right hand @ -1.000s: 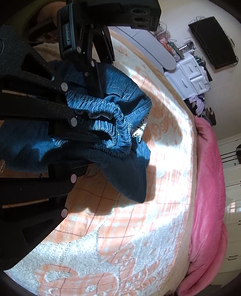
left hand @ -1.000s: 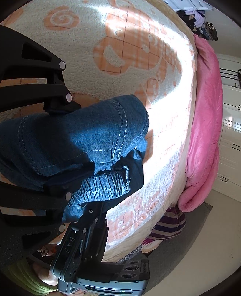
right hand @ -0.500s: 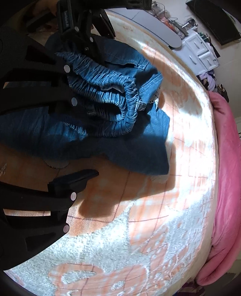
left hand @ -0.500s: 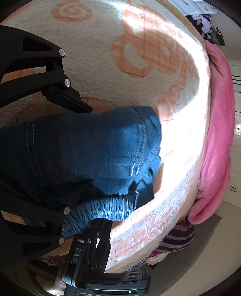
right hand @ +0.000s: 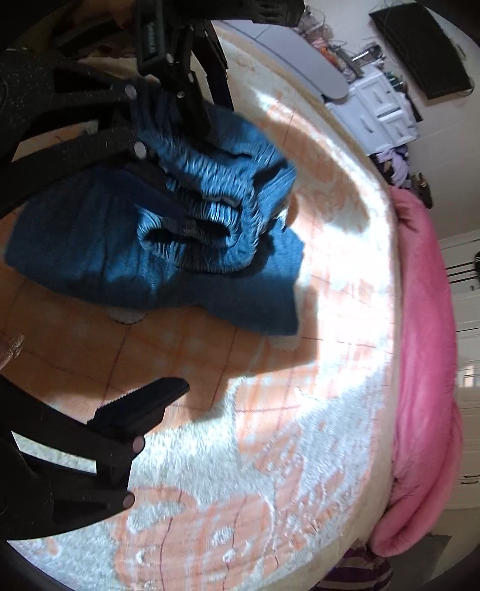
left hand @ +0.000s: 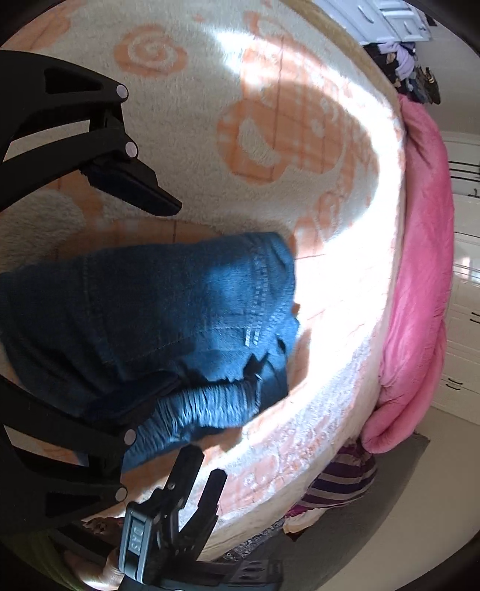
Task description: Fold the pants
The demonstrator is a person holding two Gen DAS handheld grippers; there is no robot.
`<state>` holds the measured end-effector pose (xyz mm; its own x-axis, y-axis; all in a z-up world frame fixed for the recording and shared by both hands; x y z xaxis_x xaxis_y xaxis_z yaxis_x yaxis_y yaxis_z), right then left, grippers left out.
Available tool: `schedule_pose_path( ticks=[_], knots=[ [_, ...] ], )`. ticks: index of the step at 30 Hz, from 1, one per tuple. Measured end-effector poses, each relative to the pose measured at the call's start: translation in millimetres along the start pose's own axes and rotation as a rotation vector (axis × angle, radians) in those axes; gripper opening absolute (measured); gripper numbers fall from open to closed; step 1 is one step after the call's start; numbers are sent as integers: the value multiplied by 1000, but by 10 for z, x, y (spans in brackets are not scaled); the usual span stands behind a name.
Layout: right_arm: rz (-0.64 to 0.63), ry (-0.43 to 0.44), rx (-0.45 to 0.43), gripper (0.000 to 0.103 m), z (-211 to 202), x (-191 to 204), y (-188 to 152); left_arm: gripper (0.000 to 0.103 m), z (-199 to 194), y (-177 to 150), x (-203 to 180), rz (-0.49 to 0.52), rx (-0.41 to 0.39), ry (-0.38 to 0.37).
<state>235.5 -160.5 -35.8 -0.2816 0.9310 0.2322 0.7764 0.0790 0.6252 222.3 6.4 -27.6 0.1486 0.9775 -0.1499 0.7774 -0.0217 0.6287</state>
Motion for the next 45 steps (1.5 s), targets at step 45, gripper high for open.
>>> schedule_pose_path(
  ticks=[45],
  knots=[
    [2,-84,-128,94,-987,1,-1155,99,-831,-1151,-339,-9,-48,106]
  ],
)
Point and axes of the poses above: each gripper's, at about its wrist camera, not at the fingertips, and z roughly the way its jaws point, x to its left, y to its top, the point moved 4 cm from there along z, roughly the way its jaws point, and after that the axes turned 6 degrees about z, right-handed, at the moved point
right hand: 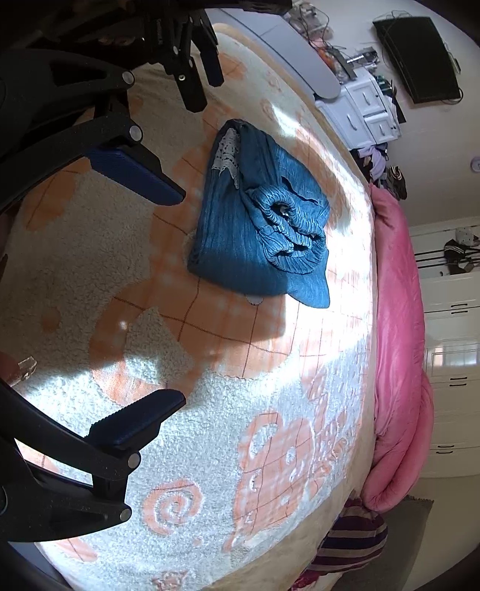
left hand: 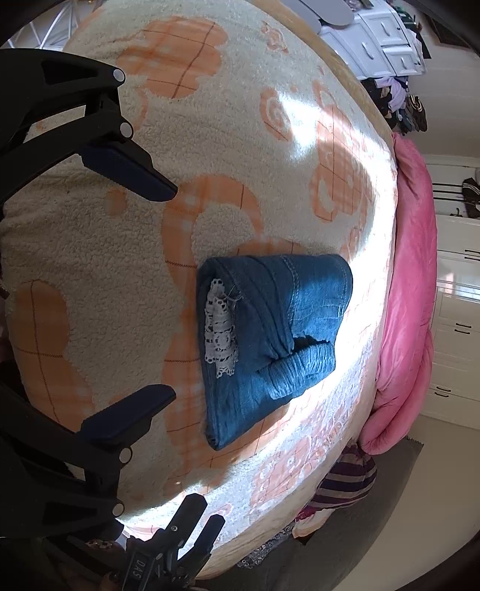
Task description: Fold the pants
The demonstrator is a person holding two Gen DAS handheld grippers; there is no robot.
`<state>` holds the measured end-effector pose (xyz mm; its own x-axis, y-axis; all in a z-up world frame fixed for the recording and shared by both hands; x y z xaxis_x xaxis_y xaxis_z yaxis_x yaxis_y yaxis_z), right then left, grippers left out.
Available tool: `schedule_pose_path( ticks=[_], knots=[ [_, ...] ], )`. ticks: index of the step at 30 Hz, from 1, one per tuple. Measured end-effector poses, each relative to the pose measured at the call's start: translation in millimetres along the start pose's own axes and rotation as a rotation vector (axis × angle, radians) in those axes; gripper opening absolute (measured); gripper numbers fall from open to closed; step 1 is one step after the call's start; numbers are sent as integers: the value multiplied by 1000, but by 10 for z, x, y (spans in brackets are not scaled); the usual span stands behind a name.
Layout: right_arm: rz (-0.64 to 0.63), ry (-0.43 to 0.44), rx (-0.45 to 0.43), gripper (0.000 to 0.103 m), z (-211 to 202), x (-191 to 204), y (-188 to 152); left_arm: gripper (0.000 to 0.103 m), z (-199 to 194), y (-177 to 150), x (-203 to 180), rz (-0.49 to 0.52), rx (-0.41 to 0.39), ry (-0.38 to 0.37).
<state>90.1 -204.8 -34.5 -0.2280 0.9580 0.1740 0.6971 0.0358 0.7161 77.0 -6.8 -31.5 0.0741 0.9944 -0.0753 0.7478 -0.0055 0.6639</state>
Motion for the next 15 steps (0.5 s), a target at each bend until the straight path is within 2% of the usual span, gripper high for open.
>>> schedule_pose_path(
  ticks=[15],
  knots=[
    [27,-1,-8,94,-80,-99,9,99,-7,1,-15,11,19,6]
  ],
)
Point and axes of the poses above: each gripper's, at about its wrist camera, not at the fingertips, and z roughly the way its jaws point, x to its left, y to its top, the point moved 4 cm from there along z, roughly the way its jaws point, and after that the axes turned 6 degrees about z, right-handed, at the moved point
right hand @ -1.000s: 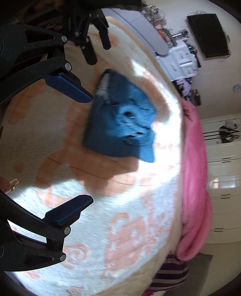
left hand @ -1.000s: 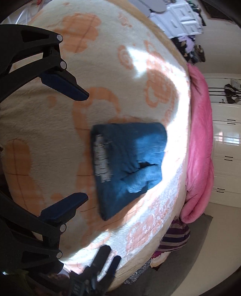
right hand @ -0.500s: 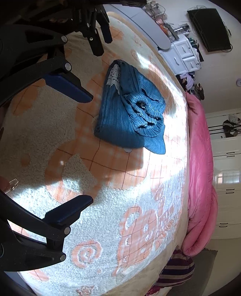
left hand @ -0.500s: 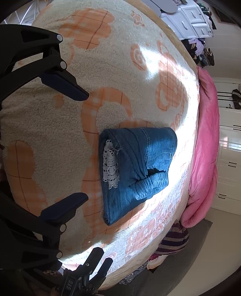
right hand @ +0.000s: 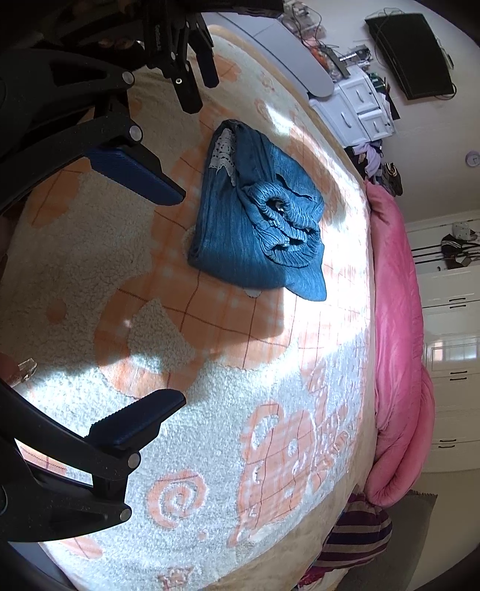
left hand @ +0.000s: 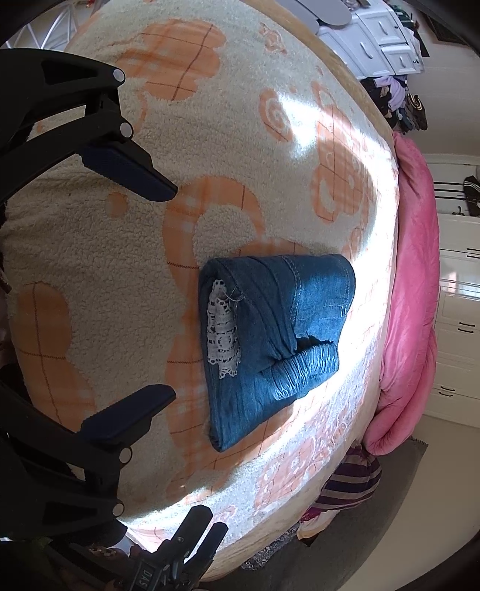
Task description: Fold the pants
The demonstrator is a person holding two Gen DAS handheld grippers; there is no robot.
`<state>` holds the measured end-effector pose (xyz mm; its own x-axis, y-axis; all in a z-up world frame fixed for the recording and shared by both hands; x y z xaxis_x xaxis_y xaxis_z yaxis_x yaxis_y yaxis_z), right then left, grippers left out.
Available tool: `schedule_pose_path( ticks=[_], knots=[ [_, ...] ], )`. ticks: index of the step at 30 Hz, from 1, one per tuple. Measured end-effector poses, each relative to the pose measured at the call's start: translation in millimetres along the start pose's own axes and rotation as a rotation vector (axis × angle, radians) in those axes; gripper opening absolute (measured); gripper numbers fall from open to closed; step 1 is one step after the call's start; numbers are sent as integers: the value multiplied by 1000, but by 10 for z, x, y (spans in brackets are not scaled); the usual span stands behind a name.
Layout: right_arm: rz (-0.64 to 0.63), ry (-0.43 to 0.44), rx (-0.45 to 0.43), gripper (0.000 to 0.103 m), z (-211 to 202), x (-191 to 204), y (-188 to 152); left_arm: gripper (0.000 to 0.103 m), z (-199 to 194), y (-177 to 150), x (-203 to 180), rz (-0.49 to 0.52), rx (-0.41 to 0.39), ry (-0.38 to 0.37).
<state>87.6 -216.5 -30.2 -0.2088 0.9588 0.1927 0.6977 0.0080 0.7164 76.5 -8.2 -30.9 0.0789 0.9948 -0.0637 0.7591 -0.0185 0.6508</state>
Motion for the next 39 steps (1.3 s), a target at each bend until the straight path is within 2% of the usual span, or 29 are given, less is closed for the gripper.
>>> schedule_pose_path(
  ticks=[39],
  knots=[
    [18,2,3,94,-8,-9,2,99,-48,17,0,-6,-1,0]
  ],
)
Point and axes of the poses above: each gripper's, at about its wrist camera, not at the fingertips, and z roughly the way its jaws point, x to its left, y to its top, the point moved 4 cm from there along z, roughly the way its jaws point, and after that the axes turned 6 degrees about z, right-handed, at the moved point
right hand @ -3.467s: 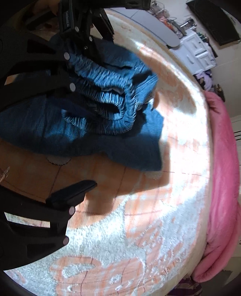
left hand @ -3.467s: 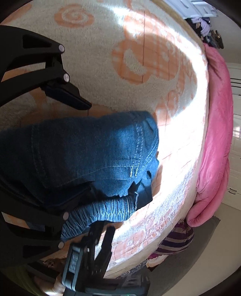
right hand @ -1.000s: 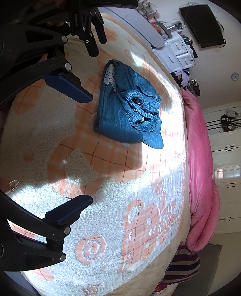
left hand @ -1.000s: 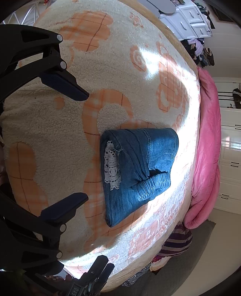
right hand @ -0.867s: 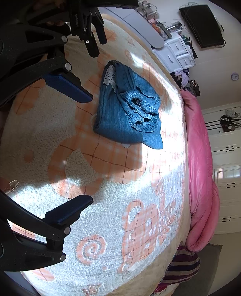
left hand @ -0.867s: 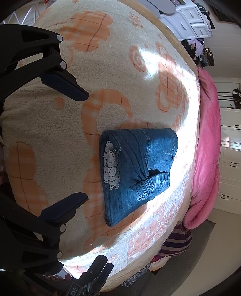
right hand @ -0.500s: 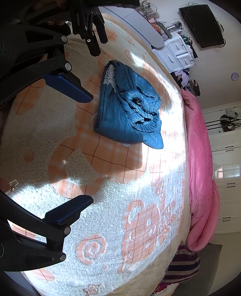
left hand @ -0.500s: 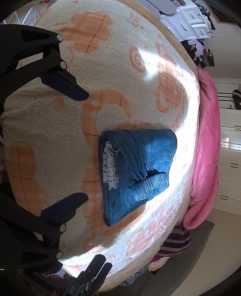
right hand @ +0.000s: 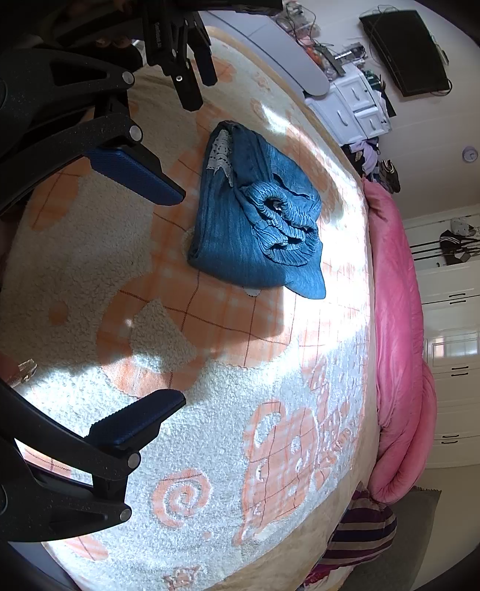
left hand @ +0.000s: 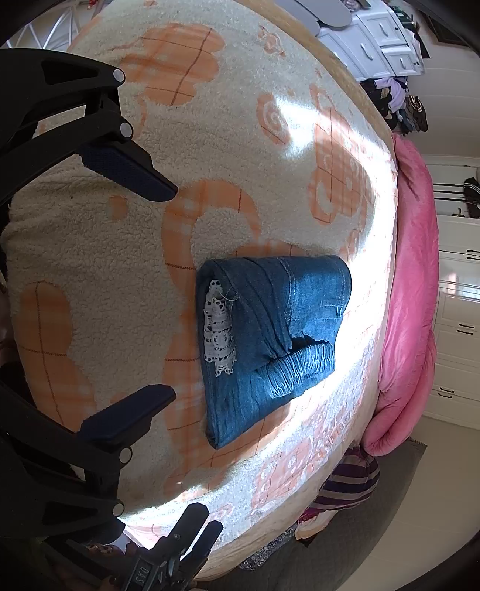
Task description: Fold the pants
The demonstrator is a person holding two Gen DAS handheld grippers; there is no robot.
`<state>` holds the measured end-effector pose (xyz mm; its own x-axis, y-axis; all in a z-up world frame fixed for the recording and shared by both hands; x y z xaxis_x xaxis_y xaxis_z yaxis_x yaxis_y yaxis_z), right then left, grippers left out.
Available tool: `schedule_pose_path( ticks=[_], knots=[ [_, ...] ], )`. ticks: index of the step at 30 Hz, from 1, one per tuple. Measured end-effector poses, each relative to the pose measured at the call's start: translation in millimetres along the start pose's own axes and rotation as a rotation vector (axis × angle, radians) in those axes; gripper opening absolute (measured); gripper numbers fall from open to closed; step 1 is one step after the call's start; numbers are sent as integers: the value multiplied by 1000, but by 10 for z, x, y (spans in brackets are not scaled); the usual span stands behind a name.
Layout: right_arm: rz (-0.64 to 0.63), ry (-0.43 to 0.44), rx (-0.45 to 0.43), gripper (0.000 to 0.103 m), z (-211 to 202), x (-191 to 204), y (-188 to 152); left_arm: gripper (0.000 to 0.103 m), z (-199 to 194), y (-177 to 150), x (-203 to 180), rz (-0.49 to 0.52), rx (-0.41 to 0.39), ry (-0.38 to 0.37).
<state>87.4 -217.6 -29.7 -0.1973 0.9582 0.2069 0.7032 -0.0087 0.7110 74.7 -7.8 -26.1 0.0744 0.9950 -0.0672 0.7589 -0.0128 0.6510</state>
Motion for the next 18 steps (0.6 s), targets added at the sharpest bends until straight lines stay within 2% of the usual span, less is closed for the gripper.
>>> schedule_pose_path(
  ticks=[12,18],
  knots=[
    [-4,-5,9,94,35,-6,2,99,-30,16,-16,2,-9,-33],
    [-3,-5,10,94,37,2,0,99,-37,29,-13,7,-11,-17]
  ],
)
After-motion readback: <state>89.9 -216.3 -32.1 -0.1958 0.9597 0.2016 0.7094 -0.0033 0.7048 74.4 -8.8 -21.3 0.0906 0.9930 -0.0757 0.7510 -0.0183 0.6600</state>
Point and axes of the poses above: each gripper's, at about its wrist camera, not at the fingertips, and z roughly the way its jaws point, x to its left, y to its top, the point moved 4 cm from there along z, roughly the way its jaws point, and after that the axes turned 6 degrees about z, right-handed, at the moved point
